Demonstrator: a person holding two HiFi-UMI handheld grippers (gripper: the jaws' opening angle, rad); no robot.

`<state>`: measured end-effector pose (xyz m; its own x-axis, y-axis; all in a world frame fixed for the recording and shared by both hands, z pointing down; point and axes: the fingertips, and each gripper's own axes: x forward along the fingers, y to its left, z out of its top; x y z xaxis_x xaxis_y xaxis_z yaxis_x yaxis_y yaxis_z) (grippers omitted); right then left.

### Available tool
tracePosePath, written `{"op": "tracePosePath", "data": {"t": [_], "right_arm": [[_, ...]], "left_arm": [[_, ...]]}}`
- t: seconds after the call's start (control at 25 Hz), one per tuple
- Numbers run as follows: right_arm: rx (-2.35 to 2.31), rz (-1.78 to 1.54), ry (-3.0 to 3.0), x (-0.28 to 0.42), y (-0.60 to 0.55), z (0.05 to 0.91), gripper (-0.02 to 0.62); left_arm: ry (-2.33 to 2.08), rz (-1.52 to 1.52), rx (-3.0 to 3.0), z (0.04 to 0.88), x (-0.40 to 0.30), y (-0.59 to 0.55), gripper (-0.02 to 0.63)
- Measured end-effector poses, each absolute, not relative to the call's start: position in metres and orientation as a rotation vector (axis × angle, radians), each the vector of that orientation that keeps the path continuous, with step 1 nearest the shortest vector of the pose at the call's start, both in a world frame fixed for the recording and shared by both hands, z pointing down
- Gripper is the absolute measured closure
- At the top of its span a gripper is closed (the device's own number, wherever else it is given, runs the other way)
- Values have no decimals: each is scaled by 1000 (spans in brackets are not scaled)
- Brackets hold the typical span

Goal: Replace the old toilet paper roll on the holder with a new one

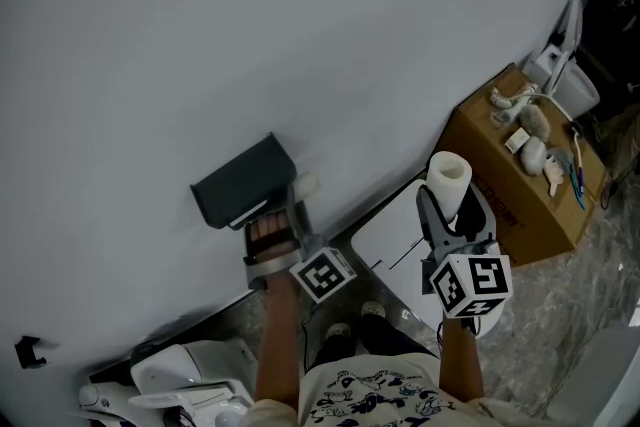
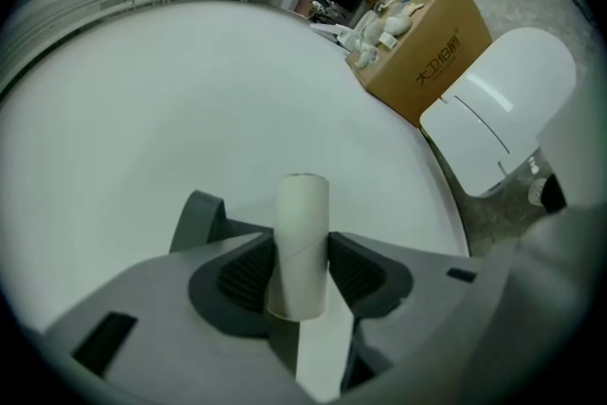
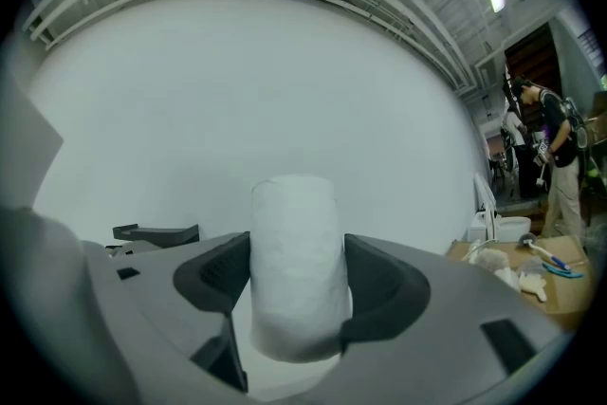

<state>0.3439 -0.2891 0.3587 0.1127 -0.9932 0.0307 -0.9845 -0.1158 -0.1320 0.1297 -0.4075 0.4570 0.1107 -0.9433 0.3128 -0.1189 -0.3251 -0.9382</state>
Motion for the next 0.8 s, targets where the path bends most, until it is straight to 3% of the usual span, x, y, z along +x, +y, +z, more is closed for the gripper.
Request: {"op": "tracePosePath", "data": {"t": [0.56, 0.8], "right_arm": [[-2361, -183, 1964, 387, -274, 364, 284], [-2347, -188, 1970, 386, -279, 365, 284]], "left_arm": [[1019, -1150, -1783, 441, 205, -399, 417], [1133, -928, -2049, 419, 209, -390, 417]]}}
